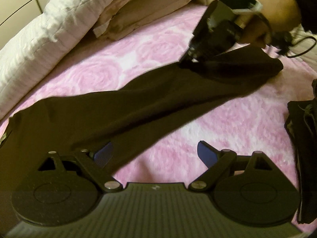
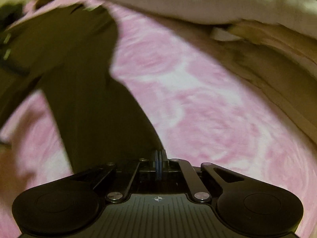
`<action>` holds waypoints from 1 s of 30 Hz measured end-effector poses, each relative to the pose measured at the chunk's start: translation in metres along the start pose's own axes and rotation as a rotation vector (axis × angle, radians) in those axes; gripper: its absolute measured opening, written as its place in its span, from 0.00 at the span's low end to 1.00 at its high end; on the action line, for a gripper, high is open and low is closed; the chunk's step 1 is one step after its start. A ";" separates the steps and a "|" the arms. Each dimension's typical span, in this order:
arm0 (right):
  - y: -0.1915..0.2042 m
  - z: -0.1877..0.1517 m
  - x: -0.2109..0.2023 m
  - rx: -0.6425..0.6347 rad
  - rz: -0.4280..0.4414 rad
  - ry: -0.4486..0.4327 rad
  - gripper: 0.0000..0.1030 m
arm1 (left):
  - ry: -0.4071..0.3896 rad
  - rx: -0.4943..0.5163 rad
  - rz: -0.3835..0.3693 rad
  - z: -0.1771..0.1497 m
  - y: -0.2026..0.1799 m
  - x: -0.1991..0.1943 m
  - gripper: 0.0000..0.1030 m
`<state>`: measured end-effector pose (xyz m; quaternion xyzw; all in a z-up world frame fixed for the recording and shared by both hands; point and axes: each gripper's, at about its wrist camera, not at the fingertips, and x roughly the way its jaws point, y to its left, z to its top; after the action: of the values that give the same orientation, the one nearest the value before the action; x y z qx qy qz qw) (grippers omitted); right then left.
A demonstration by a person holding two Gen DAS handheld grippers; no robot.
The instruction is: Fold clothes
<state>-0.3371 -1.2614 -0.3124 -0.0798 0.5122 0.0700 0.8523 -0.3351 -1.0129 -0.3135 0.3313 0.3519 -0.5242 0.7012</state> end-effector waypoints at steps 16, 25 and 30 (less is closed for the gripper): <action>-0.055 -0.063 -0.068 0.242 -0.117 0.042 0.39 | -0.039 0.099 -0.120 0.030 -0.018 0.038 0.87; -0.018 -0.105 -0.066 0.011 -0.102 0.102 0.38 | -0.041 0.166 -0.165 0.047 -0.052 0.059 0.87; -0.019 -0.107 -0.059 -0.012 -0.089 0.107 0.00 | -0.034 0.191 -0.174 0.052 -0.063 0.063 0.87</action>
<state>-0.4526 -1.3048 -0.3085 -0.1112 0.5526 0.0310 0.8254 -0.3760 -1.1025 -0.3446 0.3560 0.3158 -0.6197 0.6240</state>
